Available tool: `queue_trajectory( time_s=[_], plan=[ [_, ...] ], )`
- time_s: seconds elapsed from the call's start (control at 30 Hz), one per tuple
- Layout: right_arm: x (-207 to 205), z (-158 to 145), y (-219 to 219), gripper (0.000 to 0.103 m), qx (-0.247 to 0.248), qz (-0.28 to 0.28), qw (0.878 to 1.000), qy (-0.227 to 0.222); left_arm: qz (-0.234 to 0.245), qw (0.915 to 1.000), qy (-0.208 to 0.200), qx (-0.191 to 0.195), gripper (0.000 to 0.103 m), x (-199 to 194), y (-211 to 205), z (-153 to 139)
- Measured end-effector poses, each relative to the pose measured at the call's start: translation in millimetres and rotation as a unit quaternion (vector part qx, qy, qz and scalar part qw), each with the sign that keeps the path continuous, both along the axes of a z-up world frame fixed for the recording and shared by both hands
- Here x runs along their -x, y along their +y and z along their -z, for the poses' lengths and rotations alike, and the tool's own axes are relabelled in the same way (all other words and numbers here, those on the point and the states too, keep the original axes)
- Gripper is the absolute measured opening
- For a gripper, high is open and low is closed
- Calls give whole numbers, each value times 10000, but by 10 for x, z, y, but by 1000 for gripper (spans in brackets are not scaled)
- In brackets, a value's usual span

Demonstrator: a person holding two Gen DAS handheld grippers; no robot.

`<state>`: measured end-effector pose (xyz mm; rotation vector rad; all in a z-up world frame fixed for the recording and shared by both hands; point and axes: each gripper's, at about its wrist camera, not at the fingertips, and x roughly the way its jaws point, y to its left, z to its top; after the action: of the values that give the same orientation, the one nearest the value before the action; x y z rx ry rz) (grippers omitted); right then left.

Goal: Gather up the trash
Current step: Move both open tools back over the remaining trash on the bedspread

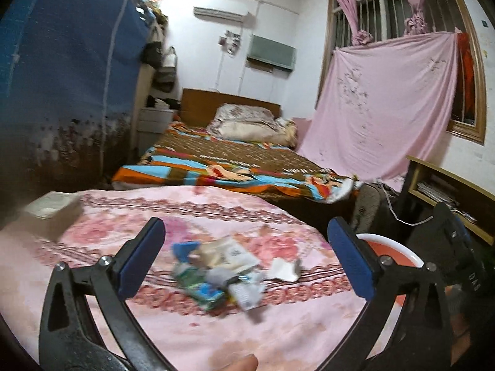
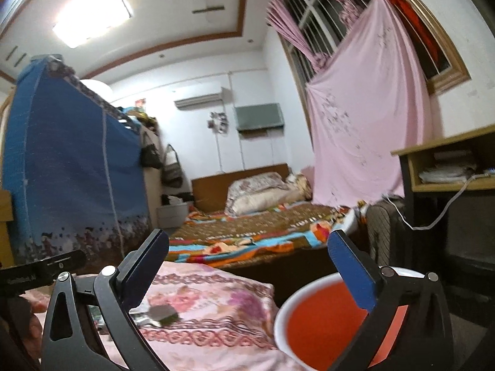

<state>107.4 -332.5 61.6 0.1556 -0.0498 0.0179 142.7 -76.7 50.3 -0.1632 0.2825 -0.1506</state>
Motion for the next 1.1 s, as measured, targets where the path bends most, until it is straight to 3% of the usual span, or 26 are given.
queue_trajectory(
  time_s=[0.2, 0.6, 0.77, 0.97, 1.1],
  plan=[
    [57, -26, 230, 103, 280, -252, 9991, -217, -352, 9990, -242, -98, 91, 206, 230, -21],
    [-62, -161, 708, 103, 754, -975, 9922, -203, -690, 9944, -581, -547, 91, 302, 527, -59],
    [-346, -89, 864, 103, 988, -1197, 9870, 410, -625, 9960, -492, -418, 91, 240, 613, -11],
    [-641, 71, 917, 103, 1009, -1269, 9784, 1285, -351, 9988, 40, -342, 89, 39, 626, 84],
    [-830, 146, 926, 101, 970, -1332, 9696, 1812, -45, 9969, 682, -386, 75, -189, 560, 179]
  ],
)
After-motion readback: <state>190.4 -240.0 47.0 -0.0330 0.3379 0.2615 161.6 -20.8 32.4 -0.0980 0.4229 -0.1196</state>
